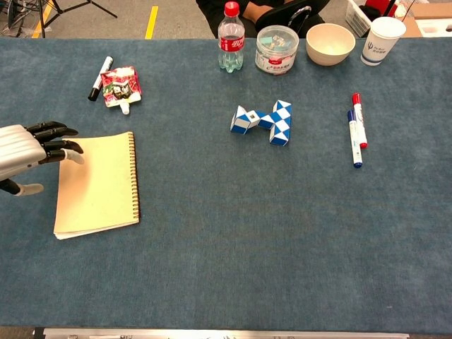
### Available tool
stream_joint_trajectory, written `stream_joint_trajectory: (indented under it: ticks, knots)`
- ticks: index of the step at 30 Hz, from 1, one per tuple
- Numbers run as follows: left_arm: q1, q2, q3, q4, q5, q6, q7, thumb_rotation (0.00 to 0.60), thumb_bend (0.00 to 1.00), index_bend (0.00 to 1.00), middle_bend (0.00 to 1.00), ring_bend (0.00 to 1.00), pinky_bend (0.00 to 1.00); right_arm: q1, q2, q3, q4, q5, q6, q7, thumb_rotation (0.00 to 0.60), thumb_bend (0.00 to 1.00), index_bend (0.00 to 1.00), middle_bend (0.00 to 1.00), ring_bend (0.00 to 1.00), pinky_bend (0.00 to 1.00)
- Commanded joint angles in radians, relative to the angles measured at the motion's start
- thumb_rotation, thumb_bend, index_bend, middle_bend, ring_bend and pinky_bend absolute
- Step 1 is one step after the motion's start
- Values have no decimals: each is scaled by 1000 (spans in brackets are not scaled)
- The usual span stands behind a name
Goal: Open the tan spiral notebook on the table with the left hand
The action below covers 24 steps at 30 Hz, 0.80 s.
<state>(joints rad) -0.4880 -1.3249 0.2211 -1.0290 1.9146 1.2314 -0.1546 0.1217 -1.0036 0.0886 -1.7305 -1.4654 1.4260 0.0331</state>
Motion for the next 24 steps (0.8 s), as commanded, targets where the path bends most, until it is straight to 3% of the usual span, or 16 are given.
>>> stream_joint_trajectory:
  ticks: [1, 10, 24]
  knots:
    - [14, -29, 15, 53, 4, 28, -28, 600, 212, 217, 187, 51, 75, -1, 1, -1, -5, 0, 0, -5, 600, 396, 339, 275, 209, 306]
    - [55, -126, 23, 203, -7, 113, -141, 600, 181, 208, 183, 51, 75, -8, 12, -2, -39, -6, 17, -37, 600, 395, 339, 275, 209, 306]
    - [65, -200, 34, 297, -21, 134, -203, 600, 174, 208, 176, 51, 75, -11, 17, -1, -57, -4, 22, -58, 600, 395, 339, 275, 208, 306]
